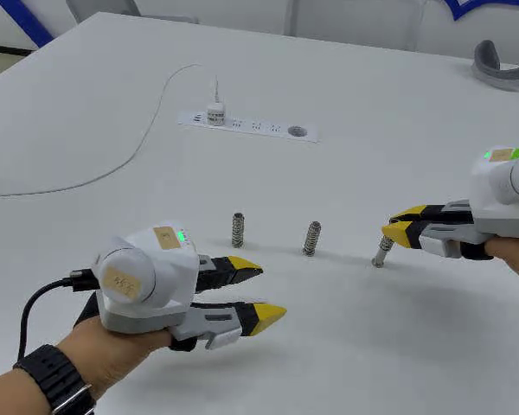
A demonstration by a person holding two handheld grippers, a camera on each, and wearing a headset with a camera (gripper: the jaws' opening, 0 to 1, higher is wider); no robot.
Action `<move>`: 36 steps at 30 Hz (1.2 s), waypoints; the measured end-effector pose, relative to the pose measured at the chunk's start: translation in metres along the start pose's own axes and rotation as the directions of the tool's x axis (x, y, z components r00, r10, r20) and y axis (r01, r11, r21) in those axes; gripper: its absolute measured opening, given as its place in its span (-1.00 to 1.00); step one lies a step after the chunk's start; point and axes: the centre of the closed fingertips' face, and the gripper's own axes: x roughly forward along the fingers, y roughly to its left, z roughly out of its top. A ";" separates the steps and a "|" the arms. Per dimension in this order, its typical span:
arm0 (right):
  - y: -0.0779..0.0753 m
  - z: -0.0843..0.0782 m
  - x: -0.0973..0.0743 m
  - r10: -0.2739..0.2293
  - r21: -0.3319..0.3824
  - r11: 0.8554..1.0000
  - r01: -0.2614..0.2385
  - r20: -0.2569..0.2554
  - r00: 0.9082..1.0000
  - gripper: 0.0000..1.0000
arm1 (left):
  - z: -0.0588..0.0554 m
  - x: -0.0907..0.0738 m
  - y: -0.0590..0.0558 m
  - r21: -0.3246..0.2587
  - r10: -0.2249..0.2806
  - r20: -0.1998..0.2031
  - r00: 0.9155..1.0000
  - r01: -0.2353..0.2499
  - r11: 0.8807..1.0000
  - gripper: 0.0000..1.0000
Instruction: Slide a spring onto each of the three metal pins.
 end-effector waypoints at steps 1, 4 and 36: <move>0.001 -0.002 0.001 -0.001 0.003 1.000 0.001 -0.001 1.000 -0.76 | 0.000 0.000 0.000 0.000 -0.001 -0.001 1.000 0.001 1.000 -0.30; 0.000 -0.004 0.004 -0.008 0.006 1.000 0.008 0.006 1.000 -0.76 | -0.001 0.001 0.000 -0.001 0.000 -0.003 1.000 0.000 1.000 -0.30; -0.002 -0.027 0.014 -0.034 0.031 0.999 0.034 -0.014 0.999 -0.60 | -0.004 -0.009 0.013 -0.022 0.045 0.003 0.999 -0.045 0.999 -0.26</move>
